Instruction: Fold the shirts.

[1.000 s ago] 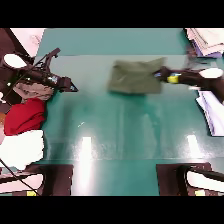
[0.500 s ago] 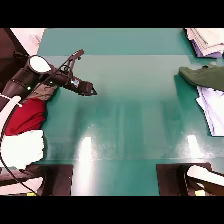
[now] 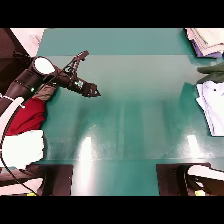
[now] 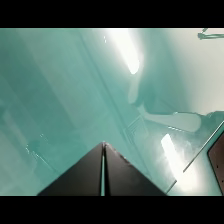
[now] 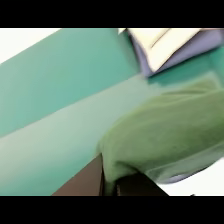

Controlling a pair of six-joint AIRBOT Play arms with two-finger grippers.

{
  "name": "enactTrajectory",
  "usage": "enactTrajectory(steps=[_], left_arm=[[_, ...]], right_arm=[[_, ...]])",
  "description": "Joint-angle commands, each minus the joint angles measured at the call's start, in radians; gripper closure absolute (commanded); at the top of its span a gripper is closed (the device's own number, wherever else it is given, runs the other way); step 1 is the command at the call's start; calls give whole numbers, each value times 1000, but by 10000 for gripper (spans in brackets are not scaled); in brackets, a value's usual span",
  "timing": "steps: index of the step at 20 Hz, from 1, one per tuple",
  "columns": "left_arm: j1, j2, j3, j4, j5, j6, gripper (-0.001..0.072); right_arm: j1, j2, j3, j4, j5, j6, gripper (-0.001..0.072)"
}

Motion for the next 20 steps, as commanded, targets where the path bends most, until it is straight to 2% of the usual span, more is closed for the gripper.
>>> enactTrajectory(steps=[1,5,11,12,14,15,18,20], left_arm=[[-2,0,1,1,0,1,682],[-2,0,1,1,-3,11,681],[-2,0,1,5,-7,18,681],[-2,0,1,7,-7,19,681],[-2,0,1,8,-7,19,681],[-2,0,1,8,-7,26,681],[-2,0,1,8,-10,44,681],[-2,0,1,8,-8,44,681]], right_arm=[[-43,50,52,-122,81,84,696],[-93,97,-17,-236,181,174,695],[-164,213,-266,-494,244,217,686],[-180,230,-307,-518,244,216,650],[-216,251,-371,-543,245,216,146],[-237,259,-393,-542,250,216,15],[-272,278,-400,-519,263,220,13],[-255,303,-400,-425,262,219,14]])
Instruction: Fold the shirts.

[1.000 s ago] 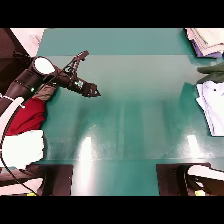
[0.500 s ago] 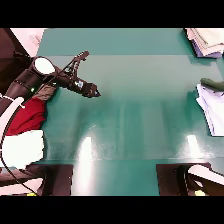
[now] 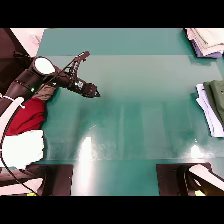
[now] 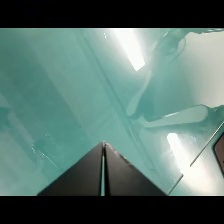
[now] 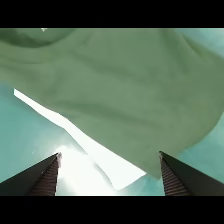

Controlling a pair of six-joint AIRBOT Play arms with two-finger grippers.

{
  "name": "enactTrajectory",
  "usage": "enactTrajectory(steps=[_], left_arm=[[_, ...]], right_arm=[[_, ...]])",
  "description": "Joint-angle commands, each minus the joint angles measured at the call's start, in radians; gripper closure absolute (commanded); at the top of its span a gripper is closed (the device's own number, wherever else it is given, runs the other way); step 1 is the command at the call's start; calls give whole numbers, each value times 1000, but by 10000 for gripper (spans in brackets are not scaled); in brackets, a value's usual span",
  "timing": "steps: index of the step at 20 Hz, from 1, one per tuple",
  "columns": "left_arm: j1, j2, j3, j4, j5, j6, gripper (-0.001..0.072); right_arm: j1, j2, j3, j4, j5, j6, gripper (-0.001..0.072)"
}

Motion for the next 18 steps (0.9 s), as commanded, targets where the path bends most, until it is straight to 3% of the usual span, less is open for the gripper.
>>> enactTrajectory(steps=[1,5,7,10,18], left_arm=[[-1,0,1,1,2,8,681],[-1,0,1,-3,-20,6,682],[-1,0,1,-8,-24,7,681],[-1,0,1,-8,2,7,681],[-1,0,1,-8,11,7,681]], right_arm=[[16,45,-18,118,10,2,14],[222,118,-18,211,10,2,30],[352,150,-18,211,8,2,233],[539,184,-18,211,-22,2,677],[833,199,-18,209,-69,2,691]])
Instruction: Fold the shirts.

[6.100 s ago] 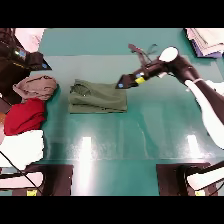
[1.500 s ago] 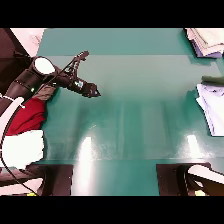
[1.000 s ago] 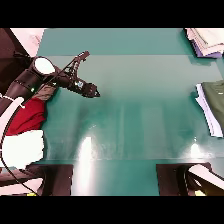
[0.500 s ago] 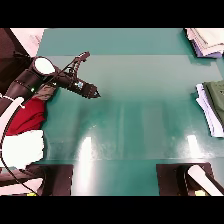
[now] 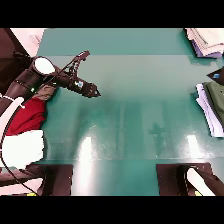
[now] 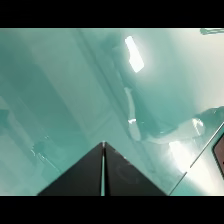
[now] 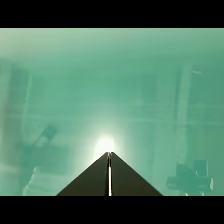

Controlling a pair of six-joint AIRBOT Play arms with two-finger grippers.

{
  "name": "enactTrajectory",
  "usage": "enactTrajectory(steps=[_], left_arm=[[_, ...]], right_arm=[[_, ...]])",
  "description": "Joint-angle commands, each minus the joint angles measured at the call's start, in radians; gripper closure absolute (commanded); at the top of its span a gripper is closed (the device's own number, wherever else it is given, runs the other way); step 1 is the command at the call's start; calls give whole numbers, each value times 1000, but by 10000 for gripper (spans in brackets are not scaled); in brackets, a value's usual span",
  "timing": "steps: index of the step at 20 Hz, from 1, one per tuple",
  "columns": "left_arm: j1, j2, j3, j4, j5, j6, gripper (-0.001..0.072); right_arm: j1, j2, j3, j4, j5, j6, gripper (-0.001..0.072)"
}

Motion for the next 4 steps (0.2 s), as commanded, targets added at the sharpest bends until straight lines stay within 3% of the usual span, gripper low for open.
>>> enactTrajectory(steps=[1,4], left_arm=[[0,0,1,0,3,0,681],[0,0,1,0,3,0,681]], right_arm=[[93,5,0,2,-10,0,691],[104,5,0,4,1,0,691]])
